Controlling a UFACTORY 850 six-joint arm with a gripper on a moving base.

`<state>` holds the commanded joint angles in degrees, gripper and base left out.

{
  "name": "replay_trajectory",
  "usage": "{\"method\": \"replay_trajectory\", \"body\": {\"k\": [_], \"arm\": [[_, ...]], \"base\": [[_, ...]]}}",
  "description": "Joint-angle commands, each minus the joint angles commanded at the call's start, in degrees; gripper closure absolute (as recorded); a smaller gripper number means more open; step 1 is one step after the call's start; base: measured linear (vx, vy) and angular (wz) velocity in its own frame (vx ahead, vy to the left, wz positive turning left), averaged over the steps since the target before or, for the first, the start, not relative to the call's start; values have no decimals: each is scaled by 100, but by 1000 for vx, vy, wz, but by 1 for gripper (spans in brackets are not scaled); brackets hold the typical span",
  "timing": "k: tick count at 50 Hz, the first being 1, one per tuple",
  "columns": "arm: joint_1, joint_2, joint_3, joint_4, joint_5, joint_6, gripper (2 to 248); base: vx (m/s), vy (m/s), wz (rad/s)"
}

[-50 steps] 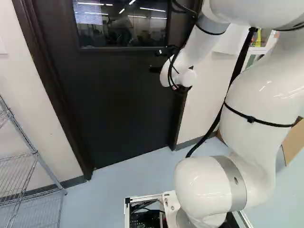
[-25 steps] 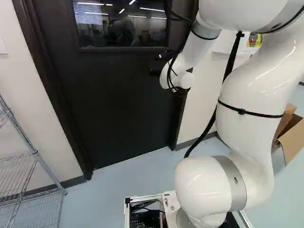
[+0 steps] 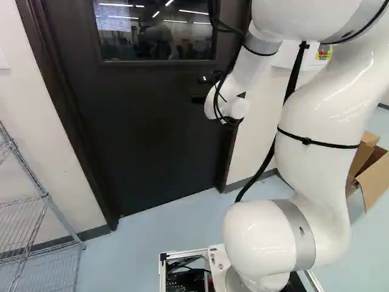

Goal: Open the door and move inside

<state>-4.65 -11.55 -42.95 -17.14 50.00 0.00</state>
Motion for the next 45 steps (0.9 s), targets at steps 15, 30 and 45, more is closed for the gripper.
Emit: {"method": "replay_trajectory", "body": {"k": [15, 30, 45], "arm": [[0, -160, 26, 0, 0, 0, 3], [-1, -336, 35, 0, 0, 0, 3], [-1, -522, 32, 0, 0, 0, 3]], "base": [[0, 0, 0], [0, 0, 0], [0, 0, 0]]}}
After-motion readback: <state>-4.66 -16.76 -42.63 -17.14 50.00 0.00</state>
